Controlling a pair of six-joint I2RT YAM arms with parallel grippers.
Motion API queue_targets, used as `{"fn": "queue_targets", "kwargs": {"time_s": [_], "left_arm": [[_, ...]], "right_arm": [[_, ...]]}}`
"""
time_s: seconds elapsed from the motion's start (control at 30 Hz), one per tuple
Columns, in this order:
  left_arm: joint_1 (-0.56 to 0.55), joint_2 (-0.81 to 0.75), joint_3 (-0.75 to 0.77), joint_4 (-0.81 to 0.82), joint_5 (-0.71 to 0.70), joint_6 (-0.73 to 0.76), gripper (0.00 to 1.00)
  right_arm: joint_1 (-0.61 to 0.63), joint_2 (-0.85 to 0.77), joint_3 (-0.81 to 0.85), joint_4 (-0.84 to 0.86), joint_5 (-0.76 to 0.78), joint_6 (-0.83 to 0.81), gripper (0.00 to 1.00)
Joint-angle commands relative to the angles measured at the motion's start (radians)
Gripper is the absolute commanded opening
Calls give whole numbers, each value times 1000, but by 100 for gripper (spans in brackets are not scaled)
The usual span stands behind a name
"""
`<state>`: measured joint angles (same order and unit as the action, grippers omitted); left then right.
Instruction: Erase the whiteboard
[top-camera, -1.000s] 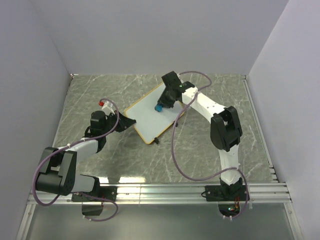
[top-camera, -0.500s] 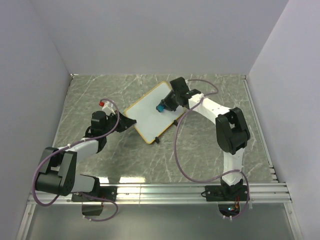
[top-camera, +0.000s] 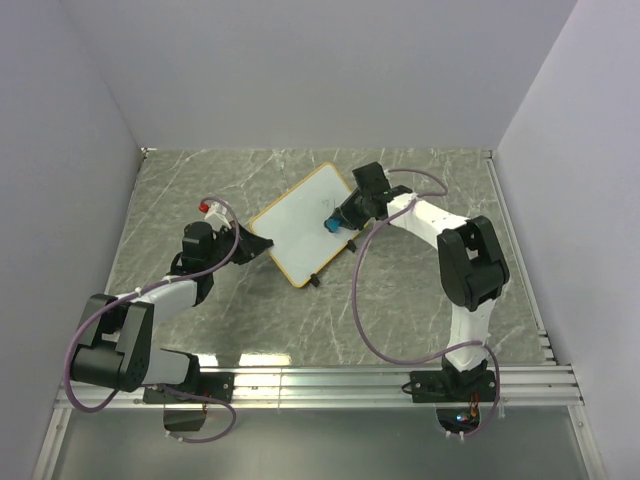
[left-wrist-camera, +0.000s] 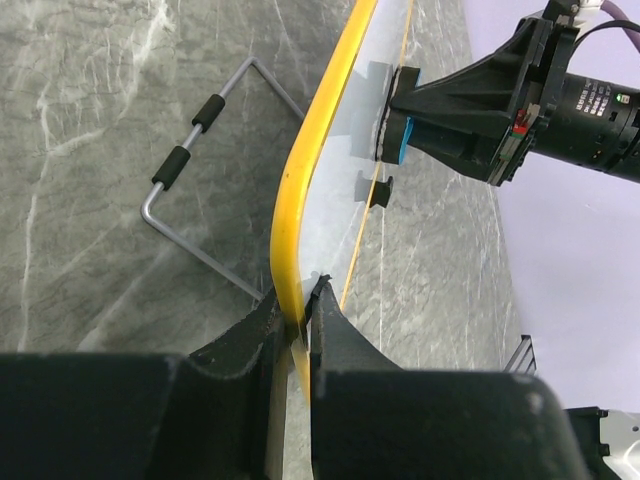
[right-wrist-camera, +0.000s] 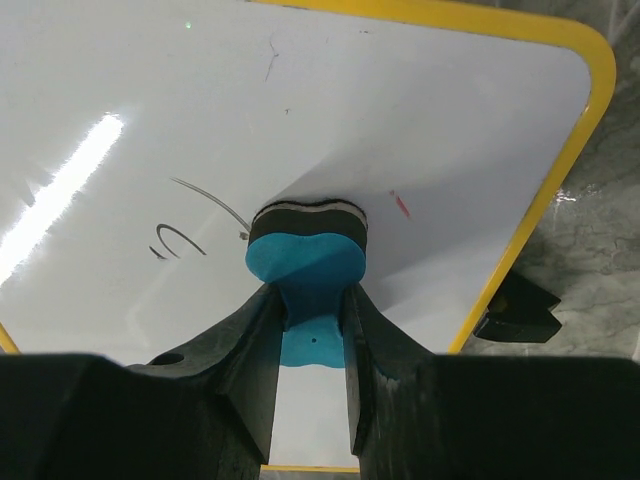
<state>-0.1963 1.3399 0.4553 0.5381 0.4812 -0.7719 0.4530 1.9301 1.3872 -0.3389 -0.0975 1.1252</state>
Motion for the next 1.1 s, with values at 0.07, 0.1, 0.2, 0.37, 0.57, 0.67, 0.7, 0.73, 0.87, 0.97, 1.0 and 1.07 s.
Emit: {"fn": "queue_targets", "kwargs": {"time_s": [0.07, 0.1, 0.2, 0.37, 0.57, 0.67, 0.7, 0.73, 0.87, 0.97, 1.0, 1.07], "left_arm": [[-25, 48, -30, -122, -35, 82, 0], [-28, 50, -30, -121, -35, 82, 0], [-31, 59, -30, -112, -30, 80, 0], [-35, 58, -30, -115, -32, 82, 0], [-45, 54, -30, -121, -36, 86, 0], [-52, 53, -30, -125, -39, 88, 0], [-55, 54, -30, -124, -41, 89, 0], [-55, 54, -30, -124, -42, 89, 0], [-61, 61, -30, -122, -44, 89, 0], [-63, 61, -30, -122, -44, 91, 0], [-64, 62, -30, -124, -44, 91, 0], [-66, 61, -29, -130, -47, 92, 0]], "right_arm": [[-5, 96, 99, -110, 78, -27, 0], [-5, 111, 161, -123, 74, -27, 0], [-1, 160, 313, -168, 61, -24, 0], [4, 248, 502, -232, 45, -5, 0], [4, 308, 584, -227, 18, 30, 0], [6, 311, 592, -204, 5, 33, 0], [6, 308, 589, -195, 1, 35, 0], [6, 306, 587, -183, -5, 36, 0], [6, 294, 590, -88, -54, 42, 0], [1, 297, 601, -57, -68, 61, 0], [0, 297, 605, -43, -77, 65, 0], [0, 308, 613, -43, -80, 76, 0]]}}
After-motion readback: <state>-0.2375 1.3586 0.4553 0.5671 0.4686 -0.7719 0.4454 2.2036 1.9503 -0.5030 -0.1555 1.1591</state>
